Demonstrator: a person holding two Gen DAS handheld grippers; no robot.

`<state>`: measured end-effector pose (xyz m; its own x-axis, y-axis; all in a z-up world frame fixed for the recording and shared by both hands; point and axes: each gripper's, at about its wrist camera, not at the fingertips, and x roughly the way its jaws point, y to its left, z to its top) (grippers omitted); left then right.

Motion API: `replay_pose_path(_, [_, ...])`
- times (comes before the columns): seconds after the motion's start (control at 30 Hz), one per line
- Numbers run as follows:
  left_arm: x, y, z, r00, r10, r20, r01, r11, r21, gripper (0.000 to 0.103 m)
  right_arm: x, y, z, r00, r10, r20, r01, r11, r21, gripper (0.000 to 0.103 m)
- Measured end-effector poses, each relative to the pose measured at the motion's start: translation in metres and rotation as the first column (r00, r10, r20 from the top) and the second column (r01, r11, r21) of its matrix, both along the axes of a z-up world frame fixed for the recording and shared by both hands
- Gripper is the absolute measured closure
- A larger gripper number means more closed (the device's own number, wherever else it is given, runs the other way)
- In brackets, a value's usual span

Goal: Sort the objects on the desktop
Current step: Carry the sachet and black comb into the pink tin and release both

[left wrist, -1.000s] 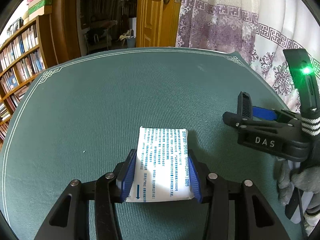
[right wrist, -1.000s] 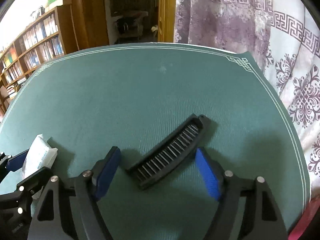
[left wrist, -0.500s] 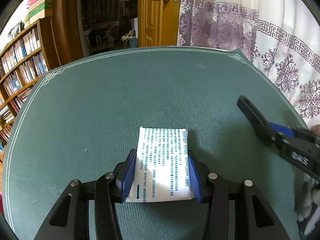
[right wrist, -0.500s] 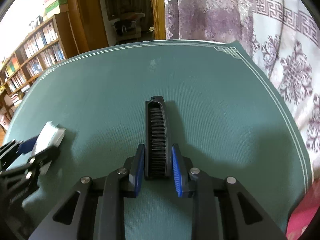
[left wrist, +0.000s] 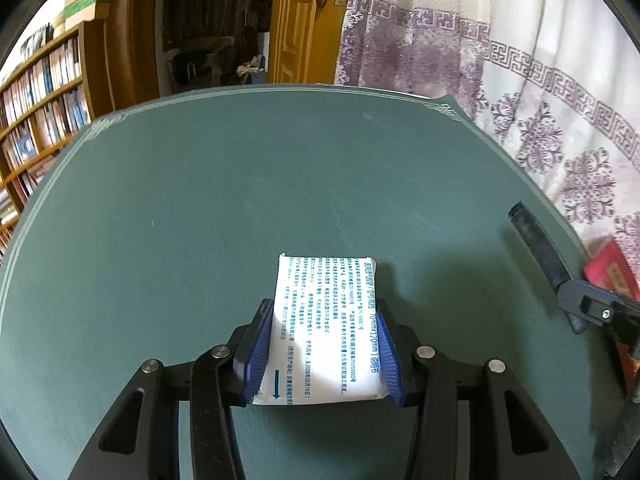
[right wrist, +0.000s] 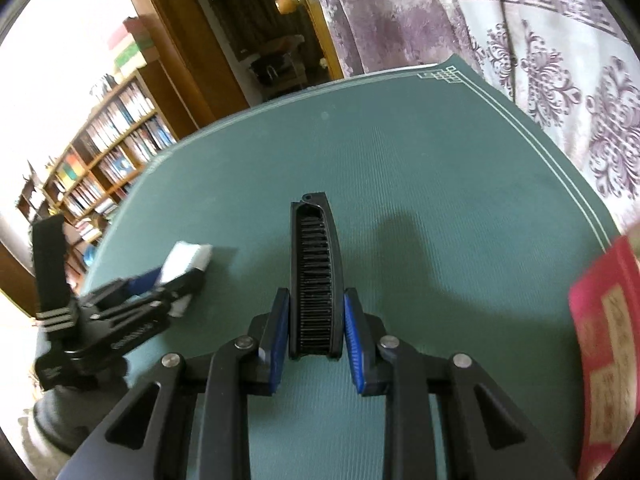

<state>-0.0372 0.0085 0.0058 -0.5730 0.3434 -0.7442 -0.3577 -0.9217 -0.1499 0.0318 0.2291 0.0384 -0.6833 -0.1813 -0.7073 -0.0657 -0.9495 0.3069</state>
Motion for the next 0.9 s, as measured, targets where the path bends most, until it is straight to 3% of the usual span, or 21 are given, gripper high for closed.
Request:
replay_pose_path(0.27, [0.038, 0.012, 0.015, 1.0, -0.03, 0.003, 0.03, 0.998, 0.055, 0.054, 0.057, 0.014, 0.017, 0.998, -0.005, -0.058, 0.003, 0.999, -0.033, 0.075])
replay_pose_path(0.47, [0.07, 0.051, 0.048, 0.99, -0.125, -0.058, 0.129, 0.99, 0.064, 0.054, 0.105, 0.033, 0.033, 0.992, -0.051, -0.115, 0.05, 0.999, -0.019, 0.075])
replay_pose_path(0.6, [0.09, 0.085, 0.071, 0.972, -0.211, -0.102, 0.218, 0.974, 0.066, 0.054, 0.138, 0.054, 0.049, 0.98, -0.108, -0.167, 0.11, 0.994, 0.003, 0.075])
replay_pose_path(0.9, [0.132, 0.181, 0.108, 0.899, -0.401, -0.174, 0.414, 0.909, 0.046, 0.054, 0.21, 0.12, 0.069, 0.923, -0.301, -0.24, 0.32, 0.946, 0.044, 0.075])
